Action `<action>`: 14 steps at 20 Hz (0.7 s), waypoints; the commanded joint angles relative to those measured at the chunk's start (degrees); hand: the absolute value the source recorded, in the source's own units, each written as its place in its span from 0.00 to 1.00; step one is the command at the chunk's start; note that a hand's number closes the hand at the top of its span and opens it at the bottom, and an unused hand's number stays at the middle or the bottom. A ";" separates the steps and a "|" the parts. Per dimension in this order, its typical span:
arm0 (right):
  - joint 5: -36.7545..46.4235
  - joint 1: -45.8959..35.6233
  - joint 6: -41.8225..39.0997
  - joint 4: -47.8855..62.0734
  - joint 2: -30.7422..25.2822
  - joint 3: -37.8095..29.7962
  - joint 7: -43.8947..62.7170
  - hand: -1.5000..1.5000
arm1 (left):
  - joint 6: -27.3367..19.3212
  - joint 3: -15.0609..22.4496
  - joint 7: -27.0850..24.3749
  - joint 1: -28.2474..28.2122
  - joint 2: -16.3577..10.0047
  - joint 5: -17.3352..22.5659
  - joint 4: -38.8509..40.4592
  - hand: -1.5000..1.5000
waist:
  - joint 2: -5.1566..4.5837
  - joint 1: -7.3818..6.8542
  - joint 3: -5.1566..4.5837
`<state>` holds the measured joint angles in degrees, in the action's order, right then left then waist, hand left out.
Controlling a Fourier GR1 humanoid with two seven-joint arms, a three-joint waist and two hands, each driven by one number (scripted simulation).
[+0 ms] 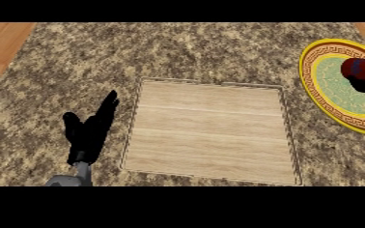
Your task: Pick the can from the tray and place it in the plate
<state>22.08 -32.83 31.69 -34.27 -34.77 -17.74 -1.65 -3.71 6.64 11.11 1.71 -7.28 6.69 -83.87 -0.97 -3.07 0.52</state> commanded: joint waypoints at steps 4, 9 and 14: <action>-4.52 -5.72 -7.56 12.01 -0.26 -4.09 -11.62 0.00 | -0.61 1.02 2.94 0.73 1.10 -0.56 1.16 0.50 | -0.38 -0.32 -0.11; -12.29 -6.43 -10.09 10.35 -0.54 -11.48 -22.89 0.00 | 1.46 0.21 1.02 -2.51 0.14 0.81 1.03 0.50 | -0.05 0.31 -0.12; -18.49 -5.23 -12.93 14.67 -3.11 -18.62 -28.58 0.00 | 2.06 -1.81 2.05 -0.98 -0.93 1.86 1.88 0.50 | -0.10 0.93 -0.18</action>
<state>7.91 -38.44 21.37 -22.18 -35.99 -31.62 -26.00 -2.87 5.67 11.28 1.62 -7.37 7.32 -83.60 -0.85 -2.56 0.68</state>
